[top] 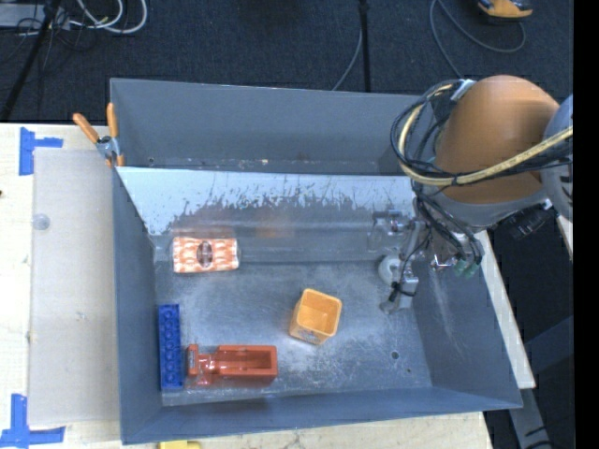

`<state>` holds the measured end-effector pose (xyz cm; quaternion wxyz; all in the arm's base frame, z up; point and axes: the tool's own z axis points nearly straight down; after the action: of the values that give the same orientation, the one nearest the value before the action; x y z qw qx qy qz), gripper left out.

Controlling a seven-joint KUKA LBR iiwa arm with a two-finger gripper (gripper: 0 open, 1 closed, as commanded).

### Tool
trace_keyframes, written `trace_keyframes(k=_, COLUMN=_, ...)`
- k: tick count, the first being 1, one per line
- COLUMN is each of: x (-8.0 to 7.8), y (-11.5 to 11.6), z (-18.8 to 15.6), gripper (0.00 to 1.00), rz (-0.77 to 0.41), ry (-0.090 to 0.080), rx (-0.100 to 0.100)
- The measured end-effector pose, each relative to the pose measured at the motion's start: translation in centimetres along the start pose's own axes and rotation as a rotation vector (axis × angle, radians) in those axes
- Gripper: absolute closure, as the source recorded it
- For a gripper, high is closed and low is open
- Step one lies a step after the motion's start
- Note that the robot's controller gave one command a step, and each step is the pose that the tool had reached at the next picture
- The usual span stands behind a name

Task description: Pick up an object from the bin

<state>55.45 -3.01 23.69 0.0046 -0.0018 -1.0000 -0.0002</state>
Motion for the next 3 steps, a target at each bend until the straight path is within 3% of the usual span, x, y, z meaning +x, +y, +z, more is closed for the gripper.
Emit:
trace_keyframes(k=1, x=-0.1, y=0.0, z=-0.5, gripper=0.00, rz=0.000, ry=-0.008, rx=0.000)
trace_keyframes(k=2, x=-2.8, y=4.9, z=5.5, gripper=0.00, rz=0.070, ry=-0.007, rx=-0.001)
trace_keyframes(k=3, x=-0.9, y=7.8, z=7.8, gripper=0.00, rz=-0.048, ry=-0.004, rx=0.000)
